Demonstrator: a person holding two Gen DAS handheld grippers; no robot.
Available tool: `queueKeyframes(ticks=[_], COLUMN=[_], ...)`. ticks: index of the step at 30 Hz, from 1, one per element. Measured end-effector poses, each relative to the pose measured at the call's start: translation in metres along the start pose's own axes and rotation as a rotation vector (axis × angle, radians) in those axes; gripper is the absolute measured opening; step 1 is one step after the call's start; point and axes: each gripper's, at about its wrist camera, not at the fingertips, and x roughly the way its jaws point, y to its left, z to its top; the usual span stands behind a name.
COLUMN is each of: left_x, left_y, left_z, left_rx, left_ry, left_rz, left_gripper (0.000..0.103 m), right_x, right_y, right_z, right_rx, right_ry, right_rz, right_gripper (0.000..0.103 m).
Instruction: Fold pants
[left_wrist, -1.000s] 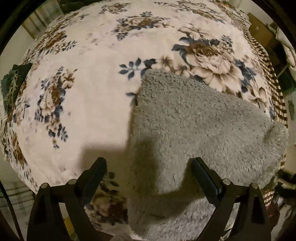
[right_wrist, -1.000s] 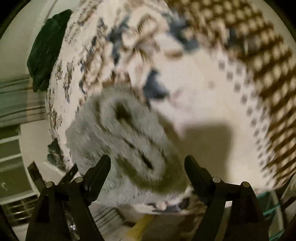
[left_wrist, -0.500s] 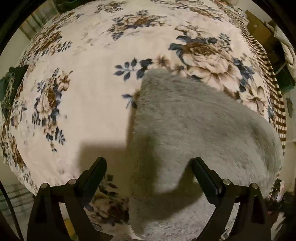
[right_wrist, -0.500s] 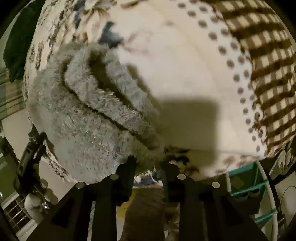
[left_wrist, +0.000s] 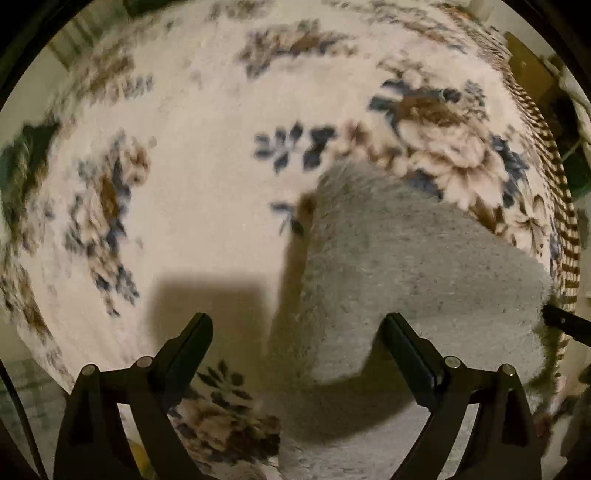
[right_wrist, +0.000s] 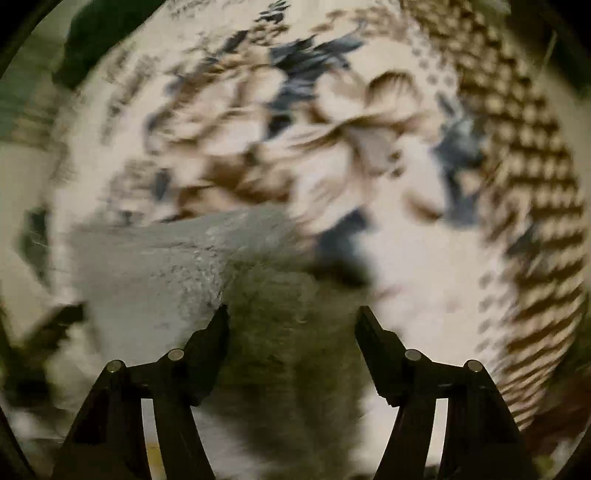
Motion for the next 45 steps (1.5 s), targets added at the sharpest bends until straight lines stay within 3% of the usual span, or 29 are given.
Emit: queueKeyframes(ticks=[3, 7, 9, 12, 16, 17, 18, 19, 20, 21, 24, 27, 32, 38, 45], left_x=[0.006, 0.015, 0.028, 0.052, 0.067, 0.067, 0.065, 0.060, 0.052, 0.045, 0.020, 0.000, -0.028, -0.038, 0.017], left_y=[0.021, 0.038, 0.040, 0.038, 0.036, 0.037, 0.035, 0.032, 0.028, 0.023, 0.012, 0.009, 0.023, 0.028, 0.028], left_z=[-0.003, -0.011, -0.014, -0.016, -0.019, -0.019, -0.018, -0.015, -0.013, -0.010, 0.001, 0.018, 0.074, 0.183, 0.315], left_rx=[-0.081, -0.146, -0.164, -0.171, -0.204, -0.217, -0.214, -0.195, -0.170, -0.138, -0.061, -0.025, -0.036, -0.039, 0.013], left_ry=[0.018, 0.037, 0.061, 0.114, 0.134, 0.132, 0.123, 0.112, 0.091, 0.080, 0.040, 0.019, -0.026, -0.099, -0.149], left_rz=[-0.127, -0.275, -0.357, -0.493, -0.558, -0.570, -0.581, -0.571, -0.558, -0.550, -0.527, -0.516, -0.529, -0.519, -0.484], left_gripper=[0.095, 0.095, 0.098, 0.098, 0.098, 0.089, 0.067, 0.060, 0.050, 0.041, 0.036, 0.036, 0.036, 0.036, 0.040], right_x=[0.006, -0.001, 0.011, 0.053, 0.094, 0.099, 0.101, 0.101, 0.099, 0.094, 0.067, 0.037, -0.010, -0.044, -0.011], right_y=[-0.021, -0.052, -0.058, -0.060, -0.051, -0.050, -0.051, -0.053, -0.054, -0.053, -0.041, -0.022, 0.008, 0.058, 0.104], right_z=[0.000, -0.020, -0.025, -0.034, -0.034, -0.032, -0.031, -0.029, -0.029, -0.029, -0.030, -0.023, 0.014, 0.112, 0.269], right_rx=[0.057, 0.111, 0.099, 0.111, 0.153, 0.165, 0.189, 0.206, 0.219, 0.217, 0.162, 0.114, 0.108, 0.073, 0.057], right_ry=[0.054, 0.003, 0.015, 0.119, 0.199, 0.205, 0.209, 0.201, 0.187, 0.173, 0.131, 0.098, 0.029, -0.086, -0.171], right_rz=[0.107, 0.420, 0.485, 0.581, 0.705, 0.715, 0.720, 0.720, 0.706, 0.691, 0.573, 0.486, 0.503, 0.518, 0.487], right_gripper=[0.091, 0.099, 0.100, 0.100, 0.103, 0.103, 0.102, 0.101, 0.089, 0.065, 0.049, 0.045, 0.045, 0.045, 0.045])
